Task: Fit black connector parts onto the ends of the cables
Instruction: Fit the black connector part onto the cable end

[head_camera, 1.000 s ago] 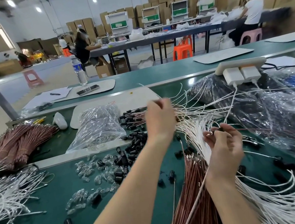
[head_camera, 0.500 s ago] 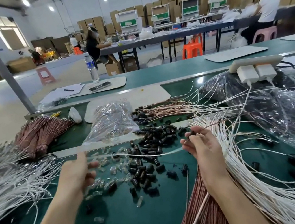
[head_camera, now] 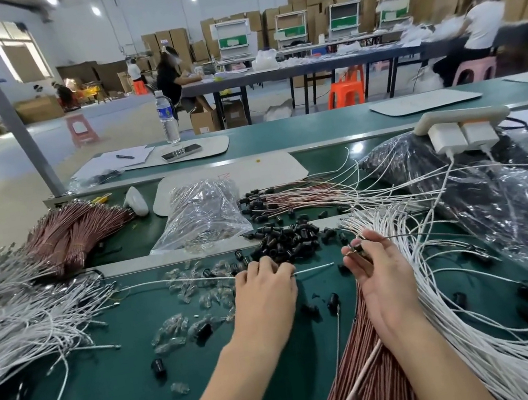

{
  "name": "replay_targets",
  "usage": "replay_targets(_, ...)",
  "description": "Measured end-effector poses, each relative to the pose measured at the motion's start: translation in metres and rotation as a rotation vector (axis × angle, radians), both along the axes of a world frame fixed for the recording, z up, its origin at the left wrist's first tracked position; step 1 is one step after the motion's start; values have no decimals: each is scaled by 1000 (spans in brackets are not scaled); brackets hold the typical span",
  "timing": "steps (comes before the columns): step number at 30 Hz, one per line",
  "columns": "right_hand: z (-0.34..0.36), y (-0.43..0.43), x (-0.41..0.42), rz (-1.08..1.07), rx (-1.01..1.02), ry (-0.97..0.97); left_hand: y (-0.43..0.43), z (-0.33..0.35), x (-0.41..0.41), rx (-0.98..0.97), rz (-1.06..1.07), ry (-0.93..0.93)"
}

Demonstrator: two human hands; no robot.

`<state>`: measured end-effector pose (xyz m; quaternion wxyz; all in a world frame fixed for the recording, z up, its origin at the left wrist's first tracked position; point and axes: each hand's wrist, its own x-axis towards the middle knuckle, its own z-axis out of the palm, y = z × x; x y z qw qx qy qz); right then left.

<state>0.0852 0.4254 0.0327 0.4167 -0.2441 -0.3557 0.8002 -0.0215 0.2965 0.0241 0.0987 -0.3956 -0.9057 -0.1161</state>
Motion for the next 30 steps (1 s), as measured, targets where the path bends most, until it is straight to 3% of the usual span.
replay_targets(6, -1, 1, 1, 39, -6, 33, 1, -4, -5, 86, 19, -12)
replay_targets(10, 0, 1, 2, 134, -45, 96, -18, -1, 6, 474, -72, 13)
replay_targets(13, 1, -2, 0, 234, -50, 116, -32, -9, 11, 606, -155, 48)
replay_targets(30, 3, -18, -5, 432, -44, 102, -39, -16, 12, 674, -154, -47)
